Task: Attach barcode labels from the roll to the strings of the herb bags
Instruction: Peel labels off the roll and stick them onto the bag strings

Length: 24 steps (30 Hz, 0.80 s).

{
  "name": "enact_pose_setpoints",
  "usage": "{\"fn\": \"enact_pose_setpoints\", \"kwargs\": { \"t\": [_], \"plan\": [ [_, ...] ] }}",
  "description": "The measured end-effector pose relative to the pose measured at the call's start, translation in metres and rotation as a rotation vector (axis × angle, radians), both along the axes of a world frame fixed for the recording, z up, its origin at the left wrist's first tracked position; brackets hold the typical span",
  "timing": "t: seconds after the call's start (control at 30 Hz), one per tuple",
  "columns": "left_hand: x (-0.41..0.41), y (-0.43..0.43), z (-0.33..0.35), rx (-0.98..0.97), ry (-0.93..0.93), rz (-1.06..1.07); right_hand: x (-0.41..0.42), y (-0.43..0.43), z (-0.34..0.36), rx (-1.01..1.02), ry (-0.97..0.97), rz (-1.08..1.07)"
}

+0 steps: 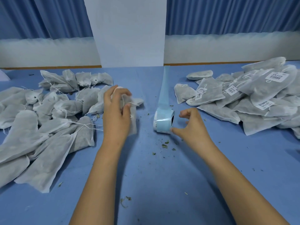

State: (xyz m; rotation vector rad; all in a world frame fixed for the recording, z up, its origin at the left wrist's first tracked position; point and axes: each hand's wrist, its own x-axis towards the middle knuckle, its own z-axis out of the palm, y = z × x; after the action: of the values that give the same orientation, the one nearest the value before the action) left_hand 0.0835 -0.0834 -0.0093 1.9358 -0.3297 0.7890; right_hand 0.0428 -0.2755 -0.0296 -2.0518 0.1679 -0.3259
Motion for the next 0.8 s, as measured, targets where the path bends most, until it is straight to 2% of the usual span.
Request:
{"fn": "enact_pose_setpoints", "kwargs": {
  "t": [0.1, 0.2, 0.3, 0.37, 0.5, 0.63, 0.73, 0.8],
  "plan": [
    [0.0, -0.003, -0.008, 0.117, 0.051, 0.0, 0.009, 0.0, -0.013, 0.015, 0.153, 0.138],
    [0.001, -0.009, -0.018, 0.256, 0.084, -0.028, 0.017, 0.004, -0.018, -0.046, 0.12, 0.09],
    [0.002, -0.012, -0.025, 0.419, 0.279, 0.054, 0.019, 0.005, -0.019, -0.074, 0.063, 0.076],
    [0.003, -0.016, -0.028, 0.509, 0.341, -0.022, 0.019, 0.007, -0.019, -0.067, 0.046, 0.115],
    [0.004, -0.019, -0.025, 0.408, 0.321, -0.169, 0.019, 0.007, -0.018, 0.057, 0.016, 0.109],
    [0.004, -0.017, -0.022, 0.283, 0.3, -0.116, 0.016, 0.009, -0.015, 0.338, 0.069, 0.147],
    [0.001, -0.016, -0.015, 0.193, 0.134, -0.039, 0.013, 0.012, -0.012, 0.413, 0.122, 0.146],
    [0.0, -0.015, -0.012, 0.189, 0.015, -0.159, 0.013, 0.014, -0.013, 0.419, 0.142, 0.121]
  ]
}}
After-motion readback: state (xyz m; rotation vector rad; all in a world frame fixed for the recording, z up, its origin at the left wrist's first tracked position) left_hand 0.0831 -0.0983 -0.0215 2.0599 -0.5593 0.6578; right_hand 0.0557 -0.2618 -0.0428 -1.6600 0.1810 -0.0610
